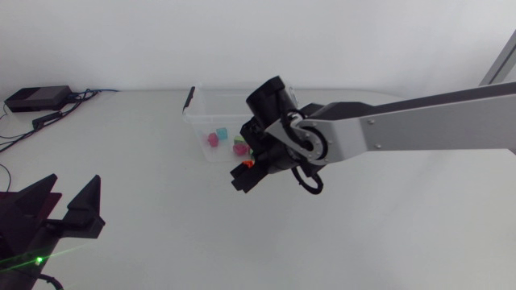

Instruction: Pick up the duplo bricks and place them in the container

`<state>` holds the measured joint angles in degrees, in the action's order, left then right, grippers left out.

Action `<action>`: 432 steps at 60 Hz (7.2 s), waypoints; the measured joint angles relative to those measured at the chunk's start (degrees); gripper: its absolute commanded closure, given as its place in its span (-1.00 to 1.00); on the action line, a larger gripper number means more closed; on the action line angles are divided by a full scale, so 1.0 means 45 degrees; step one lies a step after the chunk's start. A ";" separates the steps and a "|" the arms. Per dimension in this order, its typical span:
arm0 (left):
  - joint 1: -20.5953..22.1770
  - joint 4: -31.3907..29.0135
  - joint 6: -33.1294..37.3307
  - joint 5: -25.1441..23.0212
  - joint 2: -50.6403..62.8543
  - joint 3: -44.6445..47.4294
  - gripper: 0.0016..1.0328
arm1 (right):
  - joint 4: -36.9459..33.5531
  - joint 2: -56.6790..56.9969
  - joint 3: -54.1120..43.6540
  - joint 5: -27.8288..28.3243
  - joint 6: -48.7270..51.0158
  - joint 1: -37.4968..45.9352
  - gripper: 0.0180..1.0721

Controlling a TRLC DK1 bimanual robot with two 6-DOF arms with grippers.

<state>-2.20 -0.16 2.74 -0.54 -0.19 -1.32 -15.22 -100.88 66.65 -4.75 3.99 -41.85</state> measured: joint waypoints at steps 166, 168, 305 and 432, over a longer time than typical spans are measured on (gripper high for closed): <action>0.1865 -0.0005 0.0000 0.0000 0.0000 0.0000 -0.90 | -0.4833 -0.6946 0.7898 -0.0767 -0.4794 0.0772 0.29; 0.1865 -0.0005 0.0000 0.0000 0.0000 0.0000 -0.90 | -0.4760 -0.6669 0.7480 -0.0777 -0.4794 0.0714 0.29; 0.0874 -0.0005 0.0000 0.0000 0.0000 0.0000 -0.90 | 0.1248 0.2696 0.2749 -0.2973 -0.1889 0.3619 -0.91; 0.0364 0.0000 -0.0287 0.0010 0.0005 0.0000 -0.90 | 0.3347 2.2139 -1.4372 0.0899 -0.0515 0.9170 -0.91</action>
<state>-0.56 -0.16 1.45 -0.49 -0.16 -1.32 -0.16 -1.26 1.98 -0.71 1.67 -0.58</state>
